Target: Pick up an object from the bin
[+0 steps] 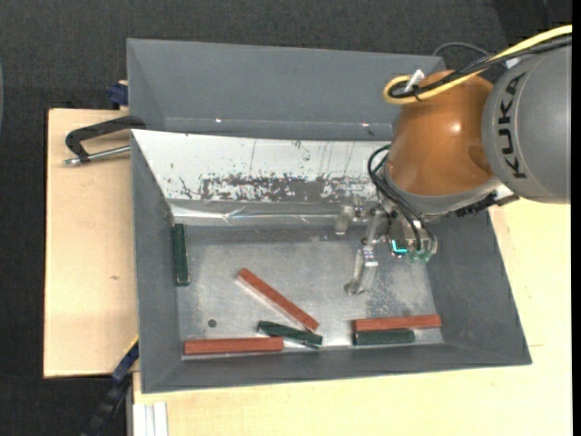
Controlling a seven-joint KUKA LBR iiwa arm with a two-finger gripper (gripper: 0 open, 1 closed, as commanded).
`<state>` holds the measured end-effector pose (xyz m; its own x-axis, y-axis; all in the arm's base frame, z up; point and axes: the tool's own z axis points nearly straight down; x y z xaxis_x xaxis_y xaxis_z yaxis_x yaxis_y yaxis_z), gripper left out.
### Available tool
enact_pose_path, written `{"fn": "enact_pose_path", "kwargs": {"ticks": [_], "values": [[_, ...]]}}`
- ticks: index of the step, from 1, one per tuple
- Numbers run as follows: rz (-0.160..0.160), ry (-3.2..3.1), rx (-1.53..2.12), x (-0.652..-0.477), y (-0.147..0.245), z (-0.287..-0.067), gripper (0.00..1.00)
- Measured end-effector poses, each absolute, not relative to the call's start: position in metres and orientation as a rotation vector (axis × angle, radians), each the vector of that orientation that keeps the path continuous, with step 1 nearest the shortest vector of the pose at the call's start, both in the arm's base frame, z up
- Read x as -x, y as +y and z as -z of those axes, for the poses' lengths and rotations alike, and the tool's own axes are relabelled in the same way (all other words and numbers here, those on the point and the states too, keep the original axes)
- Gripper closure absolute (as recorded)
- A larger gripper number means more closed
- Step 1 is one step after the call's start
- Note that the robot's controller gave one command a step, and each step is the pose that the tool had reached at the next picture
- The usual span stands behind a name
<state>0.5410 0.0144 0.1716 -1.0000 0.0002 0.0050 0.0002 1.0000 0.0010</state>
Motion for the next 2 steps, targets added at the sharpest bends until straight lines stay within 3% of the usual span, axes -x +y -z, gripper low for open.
{"fn": "enact_pose_path", "kwargs": {"ticks": [1,2], "values": [[0.002,-3.144,0.002,-0.543,0.014,-0.175,0.0],[-0.001,-3.151,-0.086,-0.541,0.027,-0.154,0.0]]}}
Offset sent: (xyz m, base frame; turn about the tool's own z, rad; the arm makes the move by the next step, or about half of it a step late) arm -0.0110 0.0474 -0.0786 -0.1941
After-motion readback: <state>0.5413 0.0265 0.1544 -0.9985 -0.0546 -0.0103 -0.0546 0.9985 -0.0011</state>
